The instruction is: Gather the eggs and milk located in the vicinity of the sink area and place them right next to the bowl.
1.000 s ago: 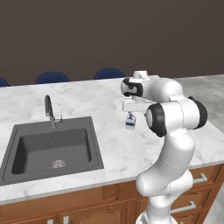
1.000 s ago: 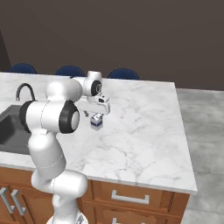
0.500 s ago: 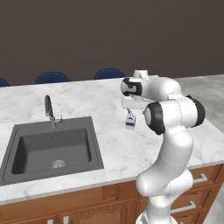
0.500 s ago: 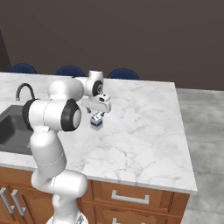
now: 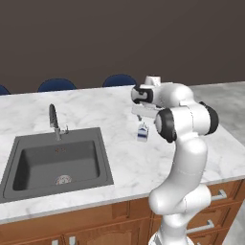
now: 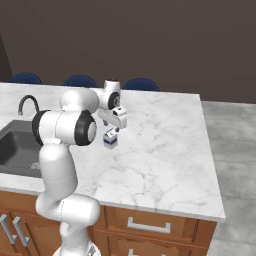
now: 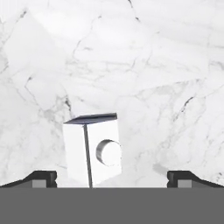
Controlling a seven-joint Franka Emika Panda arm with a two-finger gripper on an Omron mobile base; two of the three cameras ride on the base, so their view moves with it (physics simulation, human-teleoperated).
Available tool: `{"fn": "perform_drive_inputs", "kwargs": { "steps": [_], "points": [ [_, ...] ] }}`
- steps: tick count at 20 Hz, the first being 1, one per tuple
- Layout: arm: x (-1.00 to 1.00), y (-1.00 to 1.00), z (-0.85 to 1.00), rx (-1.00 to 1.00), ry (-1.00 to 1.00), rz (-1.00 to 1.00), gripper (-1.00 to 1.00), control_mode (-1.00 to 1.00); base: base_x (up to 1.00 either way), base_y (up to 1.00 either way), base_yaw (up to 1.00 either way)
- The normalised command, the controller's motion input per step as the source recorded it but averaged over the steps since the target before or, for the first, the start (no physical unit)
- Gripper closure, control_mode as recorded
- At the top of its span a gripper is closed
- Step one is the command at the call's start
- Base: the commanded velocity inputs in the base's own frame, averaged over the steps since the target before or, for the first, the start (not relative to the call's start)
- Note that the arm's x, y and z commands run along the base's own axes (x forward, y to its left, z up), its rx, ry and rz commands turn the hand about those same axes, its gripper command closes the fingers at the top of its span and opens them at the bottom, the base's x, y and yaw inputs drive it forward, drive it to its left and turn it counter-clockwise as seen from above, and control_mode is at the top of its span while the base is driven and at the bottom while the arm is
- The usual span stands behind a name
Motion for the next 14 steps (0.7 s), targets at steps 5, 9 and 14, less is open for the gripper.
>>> {"fn": "perform_drive_inputs", "kwargs": {
  "steps": [5,9,14],
  "points": [
    [0.12,0.01,-0.14,0.00,-0.01,-0.02,-1.00,-1.00,0.00,0.00,0.00],
    [-0.04,0.00,-0.25,0.00,-0.02,0.13,-1.00,-1.00,0.00,0.00,0.00],
    [-0.25,0.00,0.00,-0.07,0.00,0.23,-1.00,-1.00,0.00,0.00,0.00]
  ]
}}
